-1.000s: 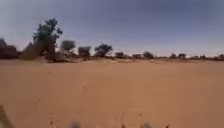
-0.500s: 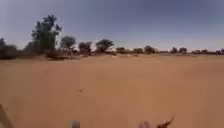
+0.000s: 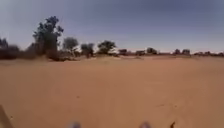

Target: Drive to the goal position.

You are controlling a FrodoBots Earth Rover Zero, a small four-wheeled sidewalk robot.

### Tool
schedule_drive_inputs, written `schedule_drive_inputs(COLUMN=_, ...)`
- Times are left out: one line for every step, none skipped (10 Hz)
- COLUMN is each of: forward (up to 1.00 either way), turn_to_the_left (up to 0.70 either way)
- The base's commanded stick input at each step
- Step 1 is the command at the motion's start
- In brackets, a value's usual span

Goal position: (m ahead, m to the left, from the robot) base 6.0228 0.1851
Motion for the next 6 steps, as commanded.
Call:
schedule_drive_inputs(forward=0.70, turn_to_the_left=-0.35)
schedule_drive_inputs(forward=0.70, turn_to_the_left=-0.35)
schedule_drive_inputs(forward=0.70, turn_to_the_left=0.00)
schedule_drive_inputs(forward=0.70, turn_to_the_left=0.00)
schedule_drive_inputs(forward=0.70, turn_to_the_left=0.00)
schedule_drive_inputs(forward=0.70, turn_to_the_left=0.00)
